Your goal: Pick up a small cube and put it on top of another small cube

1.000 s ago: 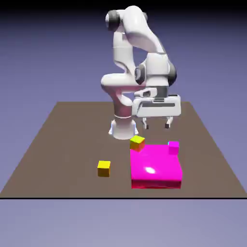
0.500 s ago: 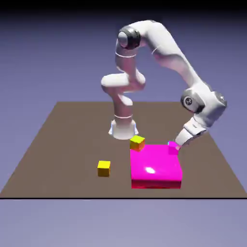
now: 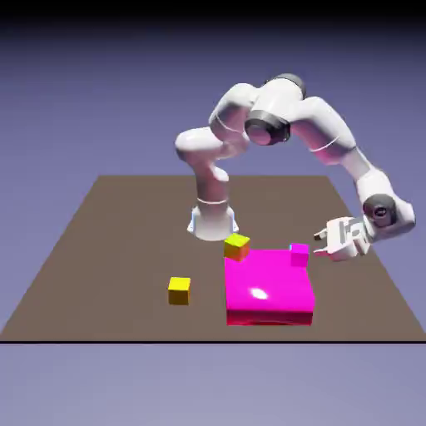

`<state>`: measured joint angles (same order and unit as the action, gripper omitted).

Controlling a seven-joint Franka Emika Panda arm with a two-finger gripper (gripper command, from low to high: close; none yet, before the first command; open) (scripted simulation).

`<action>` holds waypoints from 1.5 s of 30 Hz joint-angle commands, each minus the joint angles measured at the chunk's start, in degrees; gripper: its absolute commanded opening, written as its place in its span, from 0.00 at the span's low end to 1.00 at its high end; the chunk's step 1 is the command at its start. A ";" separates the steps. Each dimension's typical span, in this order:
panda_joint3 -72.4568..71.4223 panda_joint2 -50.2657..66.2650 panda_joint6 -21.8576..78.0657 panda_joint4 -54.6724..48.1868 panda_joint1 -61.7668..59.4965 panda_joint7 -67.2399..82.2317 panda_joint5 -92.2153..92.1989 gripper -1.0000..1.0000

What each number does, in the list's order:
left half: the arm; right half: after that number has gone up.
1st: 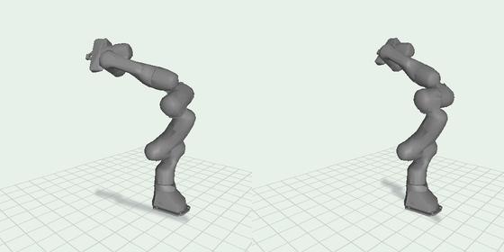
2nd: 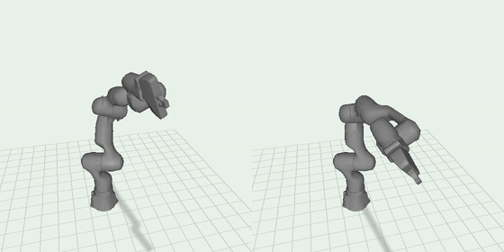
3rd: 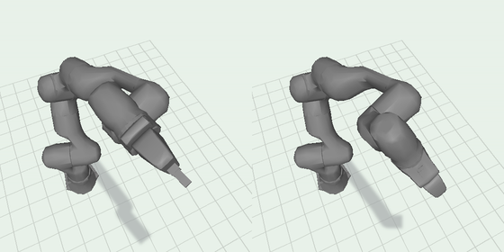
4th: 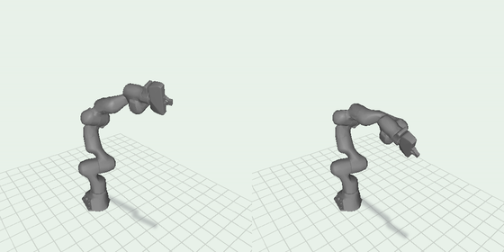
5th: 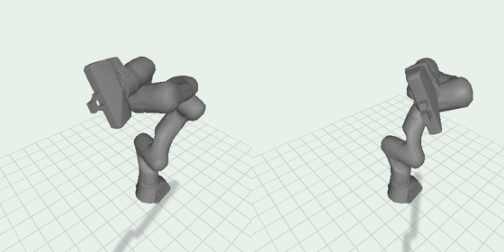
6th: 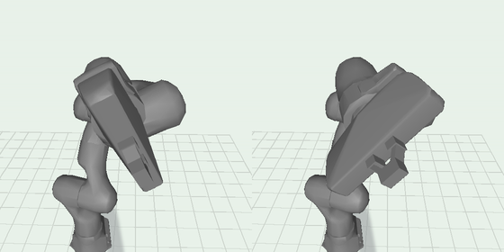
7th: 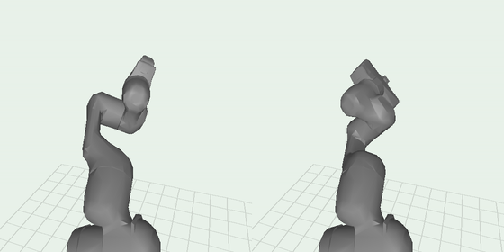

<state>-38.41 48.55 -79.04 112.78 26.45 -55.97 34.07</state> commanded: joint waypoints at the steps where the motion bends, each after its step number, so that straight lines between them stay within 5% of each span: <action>1: 0.61 0.32 -2.05 2.08 -0.74 -0.54 0.94 0.50; 3: 1.49 0.78 -5.02 5.09 -1.82 -1.33 2.31 0.50; 4: 1.49 0.78 -5.02 5.09 -1.82 -1.33 2.31 0.00; 9: -0.38 -0.95 1.06 -2.72 1.21 0.64 -2.31 0.00; 22: 26.16 -18.75 -19.28 -10.82 1.71 17.52 -26.18 0.00; 34: 46.34 -16.65 -8.55 2.11 -12.94 31.71 -6.14 0.00; 39: 47.50 -15.49 -16.57 8.84 -14.86 29.62 -4.00 0.00; 40: 47.50 -15.49 -16.57 8.84 -14.86 29.62 -4.00 1.00; 45: 46.34 -16.65 -8.55 2.11 -12.94 31.71 -6.13 1.00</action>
